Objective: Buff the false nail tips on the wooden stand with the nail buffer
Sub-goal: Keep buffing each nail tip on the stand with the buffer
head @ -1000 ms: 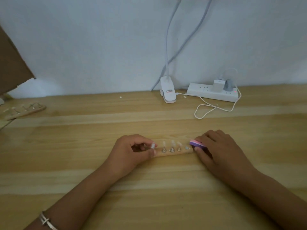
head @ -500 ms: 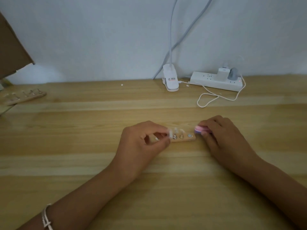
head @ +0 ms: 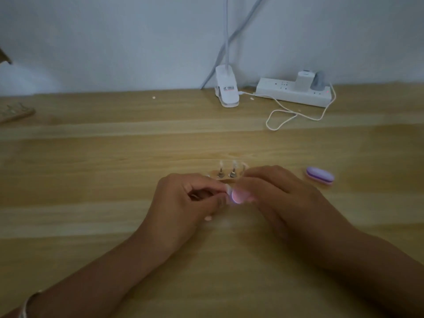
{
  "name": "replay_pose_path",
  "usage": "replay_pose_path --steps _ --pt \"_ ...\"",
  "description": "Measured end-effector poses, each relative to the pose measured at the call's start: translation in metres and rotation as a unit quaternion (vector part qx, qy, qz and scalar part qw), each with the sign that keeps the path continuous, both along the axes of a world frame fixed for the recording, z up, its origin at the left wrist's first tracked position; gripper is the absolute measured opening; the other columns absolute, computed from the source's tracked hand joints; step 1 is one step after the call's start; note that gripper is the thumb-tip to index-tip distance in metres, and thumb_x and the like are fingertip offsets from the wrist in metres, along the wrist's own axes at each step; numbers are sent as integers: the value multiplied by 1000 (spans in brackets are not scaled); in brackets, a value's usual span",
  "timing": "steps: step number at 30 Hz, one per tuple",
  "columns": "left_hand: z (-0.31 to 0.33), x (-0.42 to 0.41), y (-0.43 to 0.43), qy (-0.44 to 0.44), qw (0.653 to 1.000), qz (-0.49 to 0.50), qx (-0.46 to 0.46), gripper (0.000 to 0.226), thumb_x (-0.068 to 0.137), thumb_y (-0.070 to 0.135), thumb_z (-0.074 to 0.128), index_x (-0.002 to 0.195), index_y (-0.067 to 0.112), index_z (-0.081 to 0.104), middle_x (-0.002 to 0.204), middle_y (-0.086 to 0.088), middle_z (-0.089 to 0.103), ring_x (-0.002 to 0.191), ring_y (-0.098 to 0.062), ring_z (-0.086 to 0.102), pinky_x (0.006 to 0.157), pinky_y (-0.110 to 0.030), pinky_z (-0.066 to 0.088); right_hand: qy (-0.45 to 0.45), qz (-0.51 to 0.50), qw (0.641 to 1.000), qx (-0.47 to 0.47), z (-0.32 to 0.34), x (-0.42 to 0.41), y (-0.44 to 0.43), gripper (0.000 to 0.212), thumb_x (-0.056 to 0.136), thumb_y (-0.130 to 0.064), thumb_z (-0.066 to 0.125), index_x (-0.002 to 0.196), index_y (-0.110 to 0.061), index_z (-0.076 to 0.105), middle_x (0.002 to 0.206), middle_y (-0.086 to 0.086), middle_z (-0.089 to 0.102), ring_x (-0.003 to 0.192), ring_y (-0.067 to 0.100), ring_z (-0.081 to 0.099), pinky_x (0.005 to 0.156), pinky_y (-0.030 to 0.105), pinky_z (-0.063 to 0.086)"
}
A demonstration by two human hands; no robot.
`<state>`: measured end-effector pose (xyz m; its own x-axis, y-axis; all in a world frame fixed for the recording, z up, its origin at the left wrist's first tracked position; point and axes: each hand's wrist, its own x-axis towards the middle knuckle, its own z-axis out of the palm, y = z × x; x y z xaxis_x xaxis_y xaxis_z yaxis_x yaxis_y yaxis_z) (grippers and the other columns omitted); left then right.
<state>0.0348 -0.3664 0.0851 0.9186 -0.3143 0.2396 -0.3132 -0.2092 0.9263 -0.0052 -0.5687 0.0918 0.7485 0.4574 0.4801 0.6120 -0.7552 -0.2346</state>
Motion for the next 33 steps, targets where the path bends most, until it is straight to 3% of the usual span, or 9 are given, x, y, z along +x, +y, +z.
replay_pose_path --steps 4,8,12,17,24,26,28,30,33 --pt "-2 3 2 -7 1000 -14 17 18 77 0 76 86 14 80 68 6 71 50 -6 59 50 -19 48 6 15 999 41 -7 1 3 26 88 -1 64 111 -14 69 116 -1 64 103 19 62 86 33 51" --pt "-3 3 3 -21 999 -22 28 18 77 3 76 88 17 80 70 4 70 51 -10 60 51 -23 50 -20 30 999 8 -9 2 5 26 89 0 64 111 -13 70 117 3 64 105 22 62 83 34 51" --pt "-4 2 2 -20 999 -15 30 19 79 3 75 89 19 79 71 0 70 53 -21 61 50 -30 51 -24 4 999 45 -9 7 0 23 89 1 64 106 -10 72 112 3 67 99 23 66 83 31 51" --pt "-4 4 3 24 999 -33 1 16 81 -1 72 92 10 78 71 4 71 56 -6 60 50 -20 49 -34 32 998 42 -11 1 6 21 91 -4 63 109 -12 71 115 2 65 103 23 64 82 37 53" --pt "-4 3 4 46 998 -44 -25 21 76 15 74 95 7 77 77 -6 73 63 -10 63 51 -20 50 -56 30 996 58 -10 0 13 19 95 -6 56 105 -7 72 109 6 68 97 25 65 81 34 52" --pt "-5 4 4 47 998 -42 -24 15 79 13 73 93 9 78 74 -5 73 64 -11 63 51 -20 51 -65 11 997 45 -9 3 9 16 93 1 62 103 -6 72 106 7 68 96 24 65 86 26 49" --pt "-7 4 4 45 998 -42 -23 10 83 9 71 88 13 78 69 -3 71 64 -11 63 51 -21 51 -80 -34 995 47 -6 6 2 17 91 6 63 98 -7 72 102 5 68 94 18 62 94 8 34" --pt "-7 4 4 37 998 -47 -19 11 83 7 71 86 15 78 67 -2 71 63 -12 62 51 -22 50 -78 -43 994 67 -4 5 2 16 90 3 63 98 -9 71 102 3 68 96 14 60 94 3 28" --pt "-7 5 5 38 997 -57 -18 12 83 7 71 90 13 78 67 0 70 62 -8 61 51 -20 50 -62 9 994 88 -10 2 9 14 97 -5 59 103 -7 72 107 5 67 97 21 64 89 21 46"
